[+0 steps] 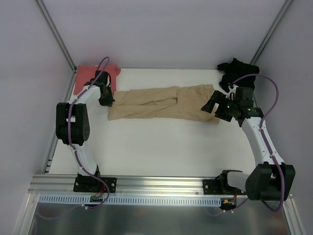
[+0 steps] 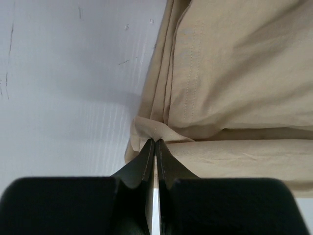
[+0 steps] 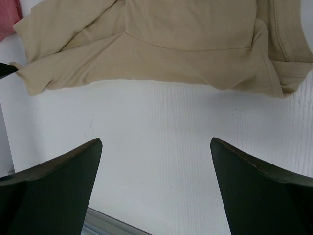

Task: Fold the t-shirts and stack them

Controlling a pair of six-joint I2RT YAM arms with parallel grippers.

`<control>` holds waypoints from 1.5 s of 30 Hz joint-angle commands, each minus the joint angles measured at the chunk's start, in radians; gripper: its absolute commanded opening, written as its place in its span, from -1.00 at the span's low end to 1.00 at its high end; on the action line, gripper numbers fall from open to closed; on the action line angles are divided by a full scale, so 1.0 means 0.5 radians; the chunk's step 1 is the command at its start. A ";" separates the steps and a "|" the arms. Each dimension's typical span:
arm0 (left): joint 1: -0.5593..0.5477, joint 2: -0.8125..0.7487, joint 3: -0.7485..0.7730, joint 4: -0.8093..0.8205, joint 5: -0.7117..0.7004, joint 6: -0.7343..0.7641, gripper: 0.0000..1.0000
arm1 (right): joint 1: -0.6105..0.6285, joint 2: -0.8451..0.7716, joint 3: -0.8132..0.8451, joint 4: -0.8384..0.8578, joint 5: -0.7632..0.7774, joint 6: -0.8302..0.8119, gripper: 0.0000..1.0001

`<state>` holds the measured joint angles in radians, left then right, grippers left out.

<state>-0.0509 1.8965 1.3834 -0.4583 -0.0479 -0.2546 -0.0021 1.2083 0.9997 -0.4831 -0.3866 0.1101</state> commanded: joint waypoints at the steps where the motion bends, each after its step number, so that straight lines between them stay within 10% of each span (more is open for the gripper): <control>1: 0.013 -0.133 0.056 -0.004 -0.064 -0.015 -1.00 | 0.001 -0.002 -0.011 0.043 -0.018 -0.027 0.99; 15: 0.013 0.155 0.356 -0.041 -0.048 0.000 -0.99 | 0.001 0.047 -0.011 0.043 -0.006 -0.039 0.99; 16: 0.016 0.183 0.368 -0.041 -0.048 0.000 -0.71 | 0.001 0.053 -0.008 0.040 -0.003 -0.036 0.99; 17: 0.013 0.213 0.390 -0.037 -0.048 -0.003 0.15 | 0.007 0.062 -0.008 0.037 -0.003 -0.039 0.99; 19: 0.013 0.272 0.415 -0.053 -0.061 -0.021 0.97 | 0.053 0.090 0.016 0.018 -0.006 -0.051 0.99; 45: 0.016 -0.090 0.181 -0.096 0.175 -0.101 0.82 | 0.228 0.538 0.191 0.227 -0.040 0.041 0.99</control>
<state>-0.0505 1.8256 1.4727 -0.4923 -0.0067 -0.2848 0.1074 1.5024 1.0714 -0.3908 -0.3954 0.1337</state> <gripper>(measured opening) 0.917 0.993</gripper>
